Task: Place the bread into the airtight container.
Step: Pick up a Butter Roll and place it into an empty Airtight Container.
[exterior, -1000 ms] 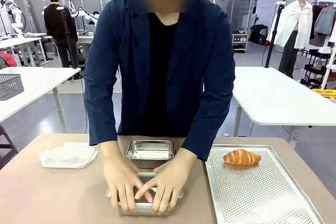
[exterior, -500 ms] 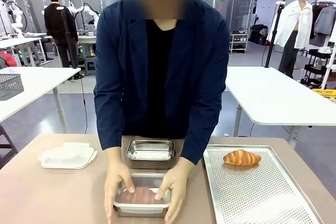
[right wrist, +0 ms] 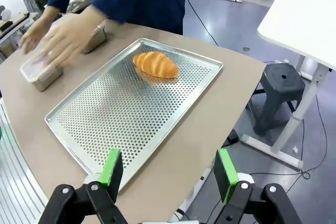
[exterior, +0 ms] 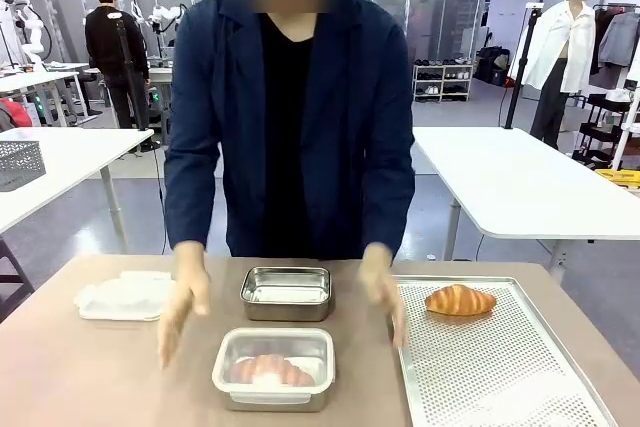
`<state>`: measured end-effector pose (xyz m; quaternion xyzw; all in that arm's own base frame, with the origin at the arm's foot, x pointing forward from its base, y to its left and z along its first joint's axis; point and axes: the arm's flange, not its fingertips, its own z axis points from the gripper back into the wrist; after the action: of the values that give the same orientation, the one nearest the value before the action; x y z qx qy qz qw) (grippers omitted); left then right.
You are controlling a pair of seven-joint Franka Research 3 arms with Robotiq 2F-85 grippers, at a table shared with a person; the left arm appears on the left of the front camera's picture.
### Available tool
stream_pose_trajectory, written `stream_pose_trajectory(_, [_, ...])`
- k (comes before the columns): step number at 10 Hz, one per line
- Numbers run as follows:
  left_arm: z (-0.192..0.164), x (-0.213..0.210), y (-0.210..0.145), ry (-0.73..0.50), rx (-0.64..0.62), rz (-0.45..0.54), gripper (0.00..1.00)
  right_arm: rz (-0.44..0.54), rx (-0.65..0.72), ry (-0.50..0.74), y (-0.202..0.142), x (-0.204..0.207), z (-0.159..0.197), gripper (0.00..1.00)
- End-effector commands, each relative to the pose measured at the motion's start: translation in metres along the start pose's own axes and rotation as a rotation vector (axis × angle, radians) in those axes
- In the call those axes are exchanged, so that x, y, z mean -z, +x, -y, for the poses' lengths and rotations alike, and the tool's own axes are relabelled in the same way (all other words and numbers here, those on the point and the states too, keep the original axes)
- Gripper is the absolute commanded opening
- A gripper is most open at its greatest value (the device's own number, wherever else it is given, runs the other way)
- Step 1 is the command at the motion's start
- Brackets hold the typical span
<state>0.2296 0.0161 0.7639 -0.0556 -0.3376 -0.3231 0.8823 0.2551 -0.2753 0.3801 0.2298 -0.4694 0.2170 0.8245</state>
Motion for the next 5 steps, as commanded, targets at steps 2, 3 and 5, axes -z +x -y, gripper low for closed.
stream_pose_trajectory(2, [0.0004,-0.0014,0.0008,-0.006,0.005,0.003,1.0,0.023,-0.008,-0.003,0.0,0.001,0.0007,0.88])
stream_pose_trajectory(3, [0.0004,-0.0014,0.0008,-0.006,0.005,0.003,1.0,0.023,-0.008,-0.003,0.0,0.001,0.0007,0.88])
stream_pose_trajectory(5, [0.0004,-0.0014,0.0008,-0.006,0.005,0.003,1.0,0.0,0.0,0.0,0.0001,0.0001,0.0,0.88])
